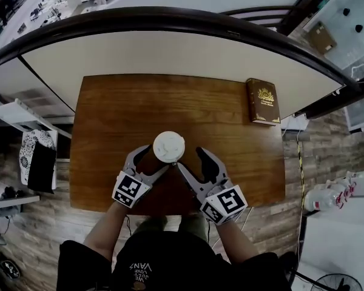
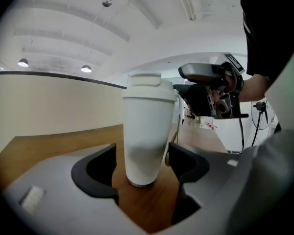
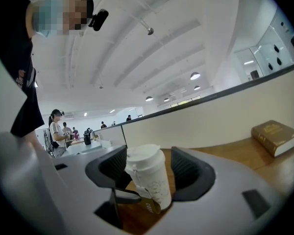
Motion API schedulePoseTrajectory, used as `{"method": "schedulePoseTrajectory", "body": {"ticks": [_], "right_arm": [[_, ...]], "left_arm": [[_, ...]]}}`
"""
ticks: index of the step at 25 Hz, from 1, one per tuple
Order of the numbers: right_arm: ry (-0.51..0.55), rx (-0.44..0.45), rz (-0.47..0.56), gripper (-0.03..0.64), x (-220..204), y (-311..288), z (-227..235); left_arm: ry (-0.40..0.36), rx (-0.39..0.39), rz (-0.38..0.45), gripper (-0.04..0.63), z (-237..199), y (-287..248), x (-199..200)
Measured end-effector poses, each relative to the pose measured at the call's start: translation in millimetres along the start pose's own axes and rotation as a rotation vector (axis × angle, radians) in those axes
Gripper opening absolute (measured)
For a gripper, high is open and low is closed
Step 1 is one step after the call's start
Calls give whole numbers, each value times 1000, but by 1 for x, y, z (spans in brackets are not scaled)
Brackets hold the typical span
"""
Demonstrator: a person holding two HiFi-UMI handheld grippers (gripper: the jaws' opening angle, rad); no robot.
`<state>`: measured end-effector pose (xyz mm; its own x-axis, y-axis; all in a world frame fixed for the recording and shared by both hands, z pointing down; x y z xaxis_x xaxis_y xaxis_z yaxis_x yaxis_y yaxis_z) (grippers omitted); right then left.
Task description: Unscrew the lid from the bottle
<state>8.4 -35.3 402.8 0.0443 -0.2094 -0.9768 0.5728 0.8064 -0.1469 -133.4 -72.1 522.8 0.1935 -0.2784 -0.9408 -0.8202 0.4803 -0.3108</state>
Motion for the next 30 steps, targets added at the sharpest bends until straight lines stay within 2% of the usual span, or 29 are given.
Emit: {"method": "schedulePoseTrajectory", "body": {"ticks": [11, 18, 22, 30], "right_arm": [[112, 76, -11, 293, 0, -32, -12], [268, 115, -14, 316, 0, -47, -12], [264, 153, -12, 319, 2, -51, -10], [286, 201, -7, 325, 1, -54, -8]], "left_arm": [[-28, -81, 47, 350, -1, -22, 0], [-36, -130, 62, 357, 0, -37, -1], [-31, -146, 83, 367, 0, -43, 1], [-45, -130, 86, 370, 3, -49, 1]]}}
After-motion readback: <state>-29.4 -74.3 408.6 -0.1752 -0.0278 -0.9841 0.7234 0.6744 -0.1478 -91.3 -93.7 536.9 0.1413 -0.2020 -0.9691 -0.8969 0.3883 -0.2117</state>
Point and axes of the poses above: the fingertips, and each gripper's own axes: y backward along the fingers, z to its right, x out of its top, the point moved 6 cm from there along y, backward along the fingers, and after that the axes turned 5 degrees about y, right-handed, at the moved point
